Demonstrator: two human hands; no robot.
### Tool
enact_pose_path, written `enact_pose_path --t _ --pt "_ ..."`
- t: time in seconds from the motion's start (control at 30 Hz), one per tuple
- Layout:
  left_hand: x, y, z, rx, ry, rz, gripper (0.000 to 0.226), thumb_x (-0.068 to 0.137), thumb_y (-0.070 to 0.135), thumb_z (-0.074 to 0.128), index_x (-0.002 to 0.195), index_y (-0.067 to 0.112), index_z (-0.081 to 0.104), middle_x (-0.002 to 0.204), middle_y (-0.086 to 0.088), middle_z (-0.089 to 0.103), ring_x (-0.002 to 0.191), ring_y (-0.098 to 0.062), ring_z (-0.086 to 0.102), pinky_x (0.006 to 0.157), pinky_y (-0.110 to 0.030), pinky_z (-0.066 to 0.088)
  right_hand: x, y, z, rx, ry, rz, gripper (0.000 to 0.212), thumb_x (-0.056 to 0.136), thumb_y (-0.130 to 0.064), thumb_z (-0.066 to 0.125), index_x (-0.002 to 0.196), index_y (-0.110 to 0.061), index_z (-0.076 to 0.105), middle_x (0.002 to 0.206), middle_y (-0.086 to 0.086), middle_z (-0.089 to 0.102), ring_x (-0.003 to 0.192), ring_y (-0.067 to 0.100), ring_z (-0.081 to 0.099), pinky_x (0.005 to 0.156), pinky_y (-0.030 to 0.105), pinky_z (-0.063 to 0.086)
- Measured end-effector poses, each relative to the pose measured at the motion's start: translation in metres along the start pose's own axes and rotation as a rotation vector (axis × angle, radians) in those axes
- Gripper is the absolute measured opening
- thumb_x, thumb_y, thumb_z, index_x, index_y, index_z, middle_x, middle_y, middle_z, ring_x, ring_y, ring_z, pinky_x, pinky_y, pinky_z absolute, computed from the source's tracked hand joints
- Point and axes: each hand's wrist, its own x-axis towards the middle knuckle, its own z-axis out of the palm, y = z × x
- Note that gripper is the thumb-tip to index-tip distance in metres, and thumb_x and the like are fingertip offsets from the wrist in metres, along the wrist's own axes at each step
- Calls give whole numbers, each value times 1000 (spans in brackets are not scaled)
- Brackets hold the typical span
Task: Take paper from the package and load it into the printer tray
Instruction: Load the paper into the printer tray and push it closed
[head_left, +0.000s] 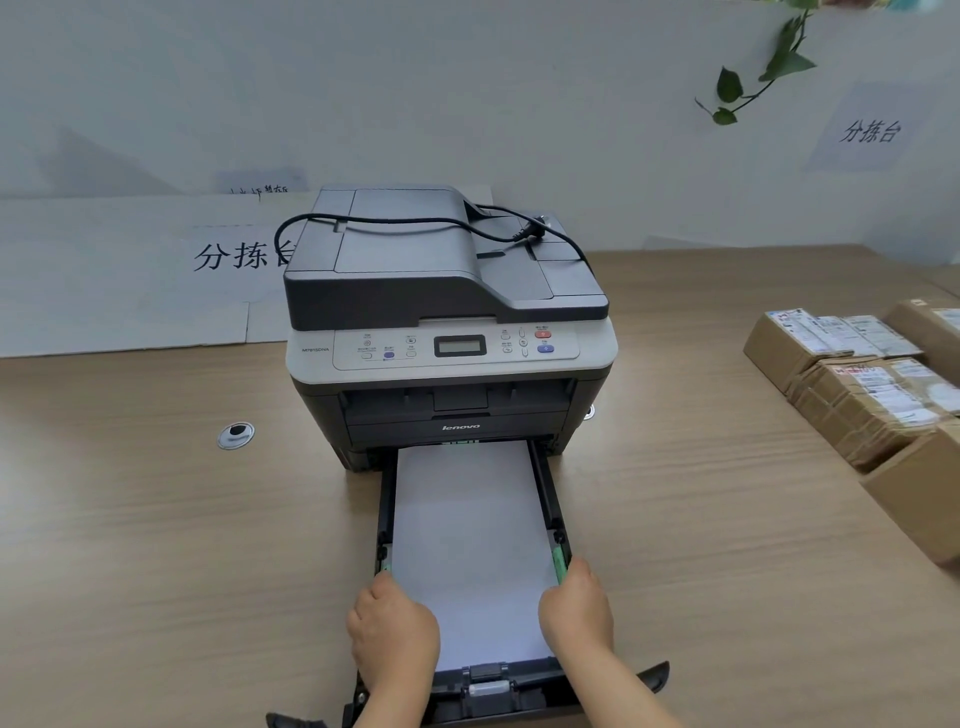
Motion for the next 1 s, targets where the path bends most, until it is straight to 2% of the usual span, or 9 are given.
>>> enact_pose_path --t 0.23,0.4,0.57,0.67,0.73,0.83,0.9,0.93,1.0 --pt "0 -4 -2 -25 -9 5 50 85 -1 40 135 3 41 136 -19 48 123 -36 41 101 -43 36 -1 2 3 -2 -4 -15 36 86 1 38 119 -4 49 111 13 59 95 30 59 75 36 50" --pt "-3 -4 -2 -18 -22 30 49 86 0 41 135 6 40 137 -16 46 124 -34 39 101 -41 36 -3 3 2 -42 0 -70 39 89 -7 41 128 -7 45 118 11 58 103 29 58 83 36 50" --pt "-6 -15 1 19 -35 150 53 89 31 52 136 9 38 141 -13 42 128 -31 36 105 -40 35 -15 11 -4 -164 -121 -263 79 87 -55 49 148 -13 22 143 8 40 132 26 38 108 35 37" --pt "-12 -20 2 139 -83 258 72 85 55 49 140 13 32 150 -12 29 137 -30 25 111 -40 30 -24 13 -13 -279 -292 -272 109 73 -80 40 152 -15 3 159 11 8 147 28 10 118 40 18" --pt "-17 -20 1 230 -132 292 81 82 66 43 143 16 26 155 -12 17 142 -29 14 115 -39 23 -30 13 -21 -334 -344 -289 116 66 -87 32 152 -17 -1 160 12 -4 148 27 0 119 42 11" --pt "-27 -19 -3 355 -137 417 82 78 74 36 142 22 30 157 -9 11 144 -27 10 114 -41 24 -36 17 -25 -446 -349 -371 124 57 -94 19 152 -17 1 160 13 -5 148 27 -4 120 43 8" --pt "-27 -27 -5 423 -72 698 72 80 75 28 126 26 53 146 -7 39 136 -25 33 100 -43 43 -38 23 -28 -517 -321 -466 129 49 -96 11 152 -18 8 161 9 -2 149 25 -1 120 44 9" --pt "-25 -33 -5 433 -75 817 69 82 74 23 107 27 65 129 -5 58 124 -23 47 84 -40 54 -39 29 -29 -557 -263 -575 124 54 -97 14 151 -19 19 160 4 8 148 23 10 119 42 15" --pt "-21 -47 -5 374 -15 1039 65 86 69 16 83 30 67 99 1 73 105 -15 50 62 -28 57 -37 44 -26 -642 -183 -768 91 72 -89 21 128 -27 57 145 -6 44 128 13 53 107 33 35"
